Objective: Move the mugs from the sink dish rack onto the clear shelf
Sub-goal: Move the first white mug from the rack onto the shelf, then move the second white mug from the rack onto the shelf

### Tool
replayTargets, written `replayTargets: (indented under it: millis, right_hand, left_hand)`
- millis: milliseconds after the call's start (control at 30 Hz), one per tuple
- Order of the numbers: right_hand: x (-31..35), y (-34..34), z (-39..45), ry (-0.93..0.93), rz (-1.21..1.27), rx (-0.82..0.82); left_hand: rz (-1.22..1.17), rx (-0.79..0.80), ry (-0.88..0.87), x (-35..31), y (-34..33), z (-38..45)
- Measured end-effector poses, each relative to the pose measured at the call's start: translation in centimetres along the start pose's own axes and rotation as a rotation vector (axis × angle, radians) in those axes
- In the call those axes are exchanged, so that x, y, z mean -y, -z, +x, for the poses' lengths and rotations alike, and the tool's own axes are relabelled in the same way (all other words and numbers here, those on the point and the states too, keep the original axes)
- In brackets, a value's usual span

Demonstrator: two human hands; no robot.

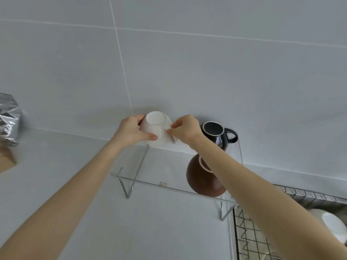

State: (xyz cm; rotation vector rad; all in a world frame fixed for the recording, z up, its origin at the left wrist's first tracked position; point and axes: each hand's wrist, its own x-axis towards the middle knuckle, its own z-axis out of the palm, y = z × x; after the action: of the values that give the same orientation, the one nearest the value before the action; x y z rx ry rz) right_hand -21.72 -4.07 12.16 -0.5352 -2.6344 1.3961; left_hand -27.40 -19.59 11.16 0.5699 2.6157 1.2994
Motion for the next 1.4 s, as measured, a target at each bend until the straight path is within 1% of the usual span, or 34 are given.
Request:
replayTargets:
  millis: [267, 433, 533, 600, 700, 767, 833, 900, 967, 1033, 1133, 1200, 1267, 1333, 1400]
  right_hand:
    - [-0.4, -0.5, 0.5, -0.052, -0.023, 0.022]
    - [-0.3, -0.5, 0.6, -0.062, -0.039, 0.047]
    - [-0.1, -0.3, 0.6, -0.054, -0.079, 0.087]
    - [-0.1, 0.4, 0.2, -0.044, -0.101, 0.121]
    - [-0.2, 2.9, -1.1, 0.023, -0.075, 0.1]
    - [-0.4, 5.9, -2.7, 0.083, 0.01, 0.046]
    - [-1.3, 9.8, -4.9, 0.129, 0.12, -0.043]
    - [-2.9, 13.9, -7.6, 0.151, 0.196, -0.137]
    - [-5.2, 17.8, -10.7, 0.139, 0.231, -0.214]
    - [-7.9, 20.7, -13.6, 0.088, 0.223, -0.295]
    - [-13.3, 23.8, -17.1, -0.061, 0.179, -0.414]
    - [-17.6, 24.7, -19.0, -0.187, 0.143, -0.468]
    - [-22.1, 24.5, -20.3, -0.312, 0.085, -0.484]
    - [-26.1, 23.7, -21.2, -0.433, 0.074, -0.47]
    - [-28.9, 22.5, -21.7, -0.537, 0.078, -0.451]
  left_hand:
    - [0.048, 0.013, 0.005, 0.6, -0.7, 0.2]
    - [0.063, 0.05, 0.026, 0.8, -0.6, 0.4]
    - [0.131, 0.066, 0.054, 0.4, -0.7, 0.6]
    - [0.204, 0.02, 0.048, -0.7, -1.1, 0.5]
    - [0.215, -0.063, -0.036, -4.1, -2.2, -0.7]
    - [0.173, -0.081, -0.166, -7.4, -3.5, -2.1]
    - [0.136, -0.061, -0.311, -10.8, -5.4, -3.9]
    - [0.089, 0.009, -0.421, -13.7, -7.7, -5.9]
    - [0.004, 0.123, -0.475, -16.0, -10.6, -7.8]
    - [-0.06, 0.242, -0.512, -17.5, -13.7, -9.3]
    - [-0.096, 0.414, -0.53, -19.0, -19.2, -10.6]
    - [-0.116, 0.53, -0.488, -19.3, -23.2, -11.4]
    - [-0.104, 0.633, -0.43, -19.0, -27.1, -11.7]
    - [-0.047, 0.704, -0.399, -18.5, -30.9, -11.5]
    - [0.017, 0.742, -0.382, -17.6, -33.9, -11.0]
